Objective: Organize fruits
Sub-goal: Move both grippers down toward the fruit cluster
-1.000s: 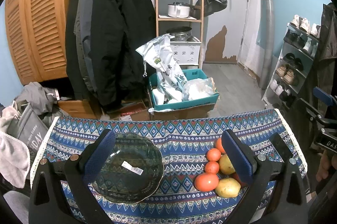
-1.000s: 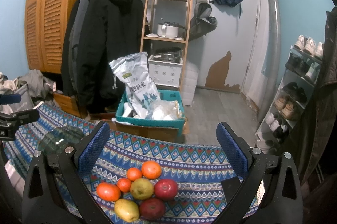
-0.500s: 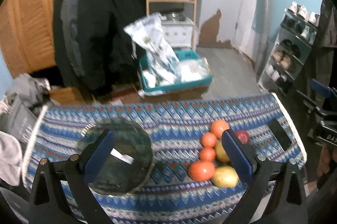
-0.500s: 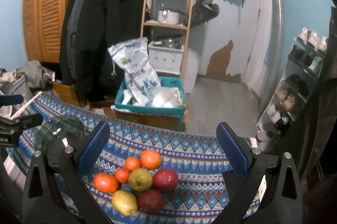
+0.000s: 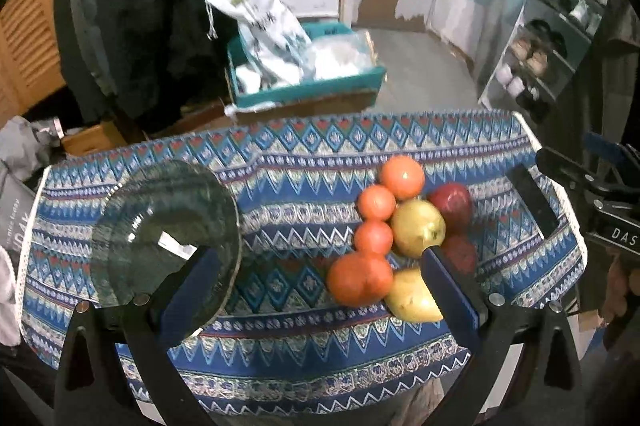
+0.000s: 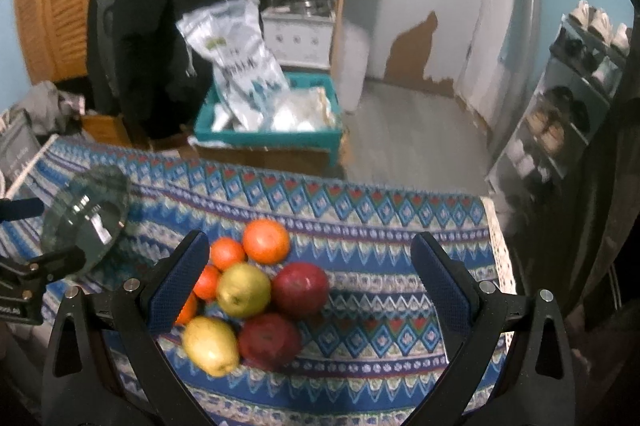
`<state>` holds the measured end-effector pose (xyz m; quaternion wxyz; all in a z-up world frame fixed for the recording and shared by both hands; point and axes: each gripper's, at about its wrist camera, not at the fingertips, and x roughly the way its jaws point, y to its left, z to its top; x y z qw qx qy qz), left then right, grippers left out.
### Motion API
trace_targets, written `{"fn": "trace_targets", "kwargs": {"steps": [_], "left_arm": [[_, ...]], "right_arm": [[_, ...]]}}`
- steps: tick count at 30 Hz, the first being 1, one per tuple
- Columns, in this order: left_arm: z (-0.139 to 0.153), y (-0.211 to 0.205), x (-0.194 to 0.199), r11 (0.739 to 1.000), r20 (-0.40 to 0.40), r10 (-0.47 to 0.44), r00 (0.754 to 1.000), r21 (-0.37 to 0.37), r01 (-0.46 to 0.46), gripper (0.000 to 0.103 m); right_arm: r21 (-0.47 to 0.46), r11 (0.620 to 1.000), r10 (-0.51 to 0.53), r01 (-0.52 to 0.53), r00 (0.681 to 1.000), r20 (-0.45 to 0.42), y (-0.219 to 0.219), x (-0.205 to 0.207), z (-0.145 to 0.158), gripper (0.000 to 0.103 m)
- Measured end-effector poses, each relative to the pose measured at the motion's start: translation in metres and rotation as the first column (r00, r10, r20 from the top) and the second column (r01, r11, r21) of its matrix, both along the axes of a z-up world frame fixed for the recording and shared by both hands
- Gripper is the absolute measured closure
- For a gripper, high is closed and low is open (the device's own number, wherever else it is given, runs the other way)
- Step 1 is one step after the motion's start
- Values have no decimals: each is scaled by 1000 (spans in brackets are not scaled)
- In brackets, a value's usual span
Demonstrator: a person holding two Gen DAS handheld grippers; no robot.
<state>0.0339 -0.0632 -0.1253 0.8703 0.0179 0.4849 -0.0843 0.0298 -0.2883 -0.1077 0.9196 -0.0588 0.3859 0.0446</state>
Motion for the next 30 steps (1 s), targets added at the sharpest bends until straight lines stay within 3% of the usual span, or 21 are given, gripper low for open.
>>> {"fn": "trace_targets", "kwargs": {"steps": [10, 23, 30], "left_arm": [[-45, -12, 16, 1000, -110, 4, 994, 9, -3, 1], [-99, -27, 31, 1000, -250, 8, 968, 2, -7, 2], [-121, -30, 37, 999, -328, -7, 945, -46, -9, 13]], "right_arm": [[11, 999, -38, 39, 993, -115, -16, 11, -36, 3], [1, 999, -47, 49, 971, -235, -23, 21, -81, 3], [2, 999, -46, 48, 966, -253, -24, 23, -88, 3]]}}
